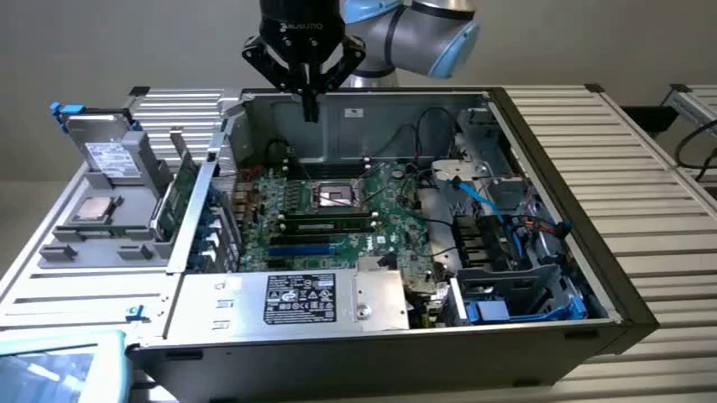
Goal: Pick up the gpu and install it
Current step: 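Reach for the gpu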
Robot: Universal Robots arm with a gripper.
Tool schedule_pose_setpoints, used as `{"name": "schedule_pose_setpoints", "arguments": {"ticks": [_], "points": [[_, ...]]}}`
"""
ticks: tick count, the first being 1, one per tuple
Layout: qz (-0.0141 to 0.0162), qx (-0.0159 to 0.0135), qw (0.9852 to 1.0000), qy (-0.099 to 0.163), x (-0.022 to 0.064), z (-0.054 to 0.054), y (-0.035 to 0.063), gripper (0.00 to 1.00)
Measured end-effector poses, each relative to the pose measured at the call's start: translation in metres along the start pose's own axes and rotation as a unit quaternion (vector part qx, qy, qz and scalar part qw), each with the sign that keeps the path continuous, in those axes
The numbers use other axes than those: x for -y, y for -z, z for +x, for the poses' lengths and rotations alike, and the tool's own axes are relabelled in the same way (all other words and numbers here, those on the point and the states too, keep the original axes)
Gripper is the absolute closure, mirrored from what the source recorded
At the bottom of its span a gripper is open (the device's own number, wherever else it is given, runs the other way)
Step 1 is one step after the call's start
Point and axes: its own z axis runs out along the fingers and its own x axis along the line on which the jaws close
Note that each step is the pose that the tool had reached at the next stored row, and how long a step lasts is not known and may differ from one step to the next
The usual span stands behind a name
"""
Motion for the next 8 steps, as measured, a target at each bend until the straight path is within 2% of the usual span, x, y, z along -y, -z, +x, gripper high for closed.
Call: {"name": "schedule_pose_setpoints", "arguments": {"ticks": [8], "points": [[0.0, 0.0, 1.0, 0.0, 0.0, 0.0, 0.0, 0.88]]}}
